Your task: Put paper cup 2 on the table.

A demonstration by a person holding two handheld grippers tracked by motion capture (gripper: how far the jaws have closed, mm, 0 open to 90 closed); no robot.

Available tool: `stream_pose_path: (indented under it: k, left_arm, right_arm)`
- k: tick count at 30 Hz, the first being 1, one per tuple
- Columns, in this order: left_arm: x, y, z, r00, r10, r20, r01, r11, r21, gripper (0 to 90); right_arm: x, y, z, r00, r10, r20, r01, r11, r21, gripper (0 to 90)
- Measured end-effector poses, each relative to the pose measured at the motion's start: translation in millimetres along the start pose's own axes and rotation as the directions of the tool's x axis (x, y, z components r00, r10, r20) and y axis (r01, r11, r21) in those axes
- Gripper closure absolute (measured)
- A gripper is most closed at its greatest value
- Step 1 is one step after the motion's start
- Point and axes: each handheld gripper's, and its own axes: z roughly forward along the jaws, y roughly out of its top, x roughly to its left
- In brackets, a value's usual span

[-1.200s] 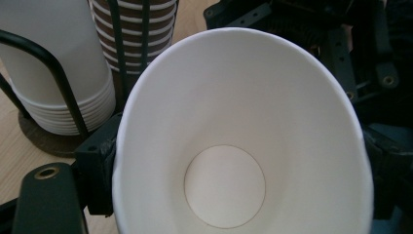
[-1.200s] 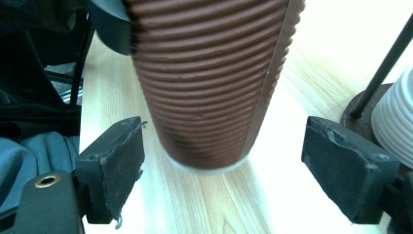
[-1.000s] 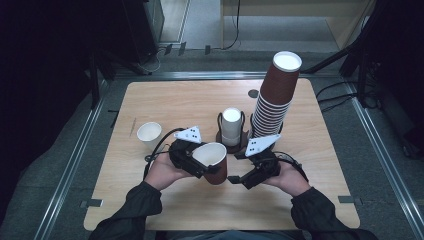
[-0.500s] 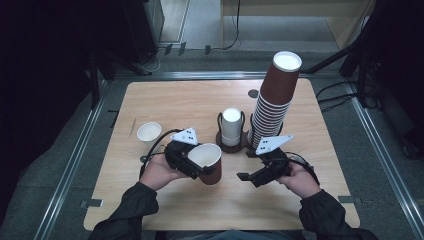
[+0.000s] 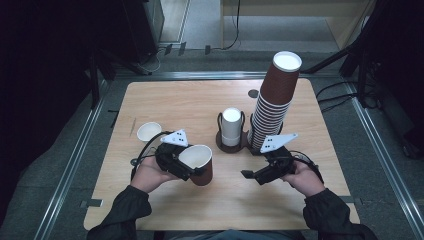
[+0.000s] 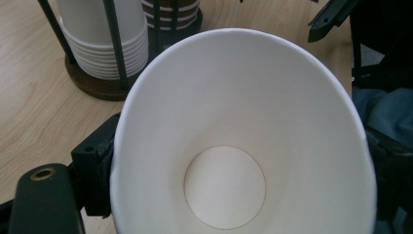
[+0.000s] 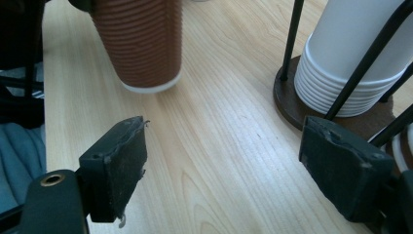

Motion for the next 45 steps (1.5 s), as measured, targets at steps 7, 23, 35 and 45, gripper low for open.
stream_pose_path:
  k: [7, 23, 35, 45]
  left_arm:
    - [-2.7, -10.6, -13.1, 0.9995, -0.007, -0.032, 0.007, 1.0000, 0.005, 12.0]
    - [4.2, -37.6, -44.5, 0.9939, -0.051, -0.098, 0.049, 0.9985, -0.022, 11.2]
    - [21.4, -63.0, -56.2, 0.9787, -0.090, -0.185, 0.093, 0.9956, 0.009, 9.9]
    - [31.3, -77.6, -60.8, 0.9644, -0.101, -0.244, 0.110, 0.9936, 0.025, 8.1]
  right_arm:
    - [-2.4, 1.2, 0.5, 0.9996, -0.021, 0.018, 0.021, 1.000, 0.004, 19.4]
    - [-6.5, 3.4, 2.8, 0.9998, -0.014, -0.017, 0.013, 1.000, -0.007, 19.5]
    - [-6.2, 4.8, 7.9, 0.9997, -0.021, -0.014, 0.021, 1.000, 0.005, 19.5]
    - [-6.3, 4.9, 8.0, 0.9997, -0.017, -0.017, 0.017, 1.000, -0.001, 19.5]
